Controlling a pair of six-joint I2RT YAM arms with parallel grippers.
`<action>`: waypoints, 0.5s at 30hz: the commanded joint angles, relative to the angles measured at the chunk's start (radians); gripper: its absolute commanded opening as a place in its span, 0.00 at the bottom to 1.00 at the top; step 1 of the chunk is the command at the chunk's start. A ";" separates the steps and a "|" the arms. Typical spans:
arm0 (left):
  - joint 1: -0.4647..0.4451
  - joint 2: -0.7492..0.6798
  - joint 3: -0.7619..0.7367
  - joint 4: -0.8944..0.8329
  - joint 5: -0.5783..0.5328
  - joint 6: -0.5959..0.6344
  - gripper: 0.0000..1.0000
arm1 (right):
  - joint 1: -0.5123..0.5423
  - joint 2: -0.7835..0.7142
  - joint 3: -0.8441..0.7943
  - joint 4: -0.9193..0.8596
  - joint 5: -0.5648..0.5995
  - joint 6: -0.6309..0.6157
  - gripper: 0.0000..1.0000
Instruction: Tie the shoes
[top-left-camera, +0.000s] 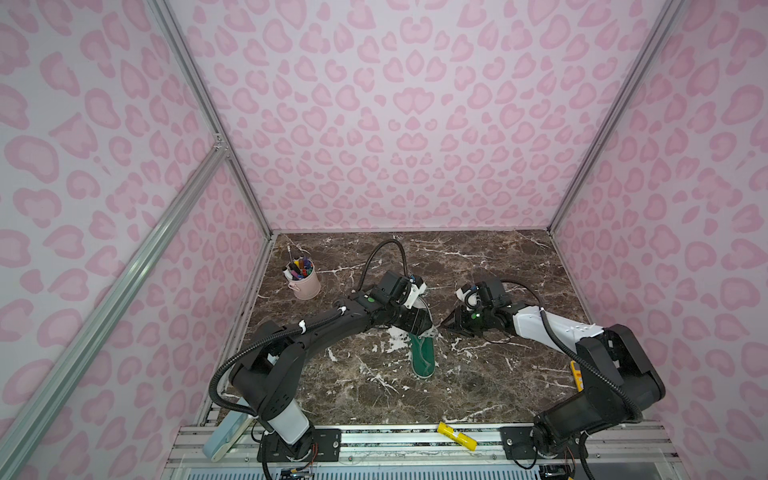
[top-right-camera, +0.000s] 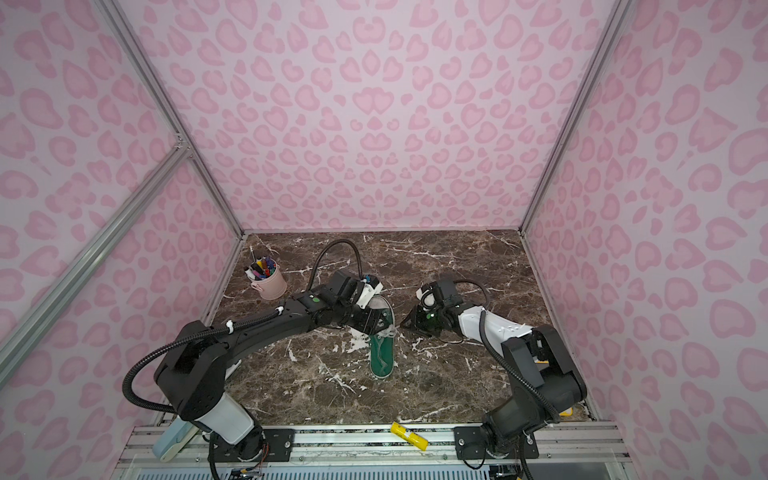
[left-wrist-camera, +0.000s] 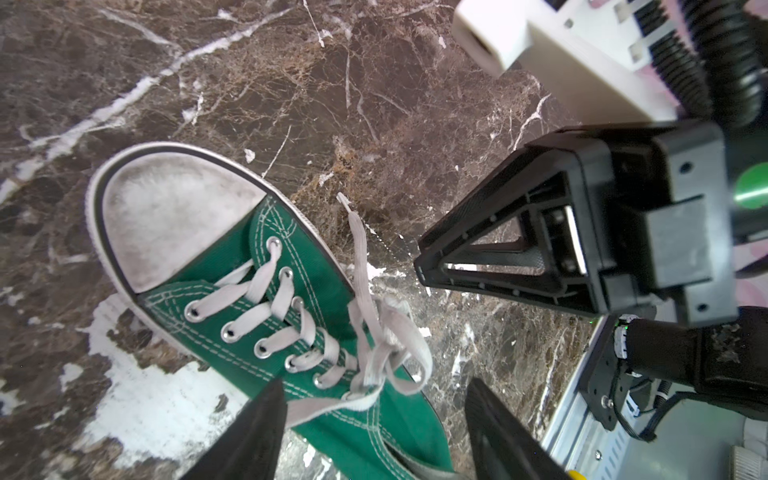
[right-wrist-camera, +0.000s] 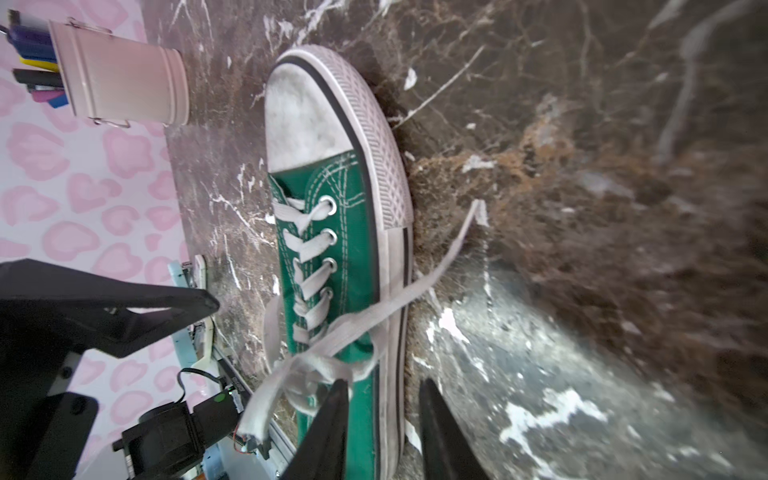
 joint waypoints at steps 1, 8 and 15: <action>0.007 -0.016 -0.013 0.028 0.021 -0.005 0.70 | 0.003 0.020 -0.007 0.083 -0.059 0.039 0.29; 0.024 -0.037 -0.045 0.025 0.027 -0.007 0.70 | 0.007 0.026 -0.021 0.068 -0.081 0.036 0.24; 0.028 -0.056 -0.059 0.019 0.023 0.001 0.69 | 0.025 0.057 -0.015 0.092 -0.103 0.046 0.24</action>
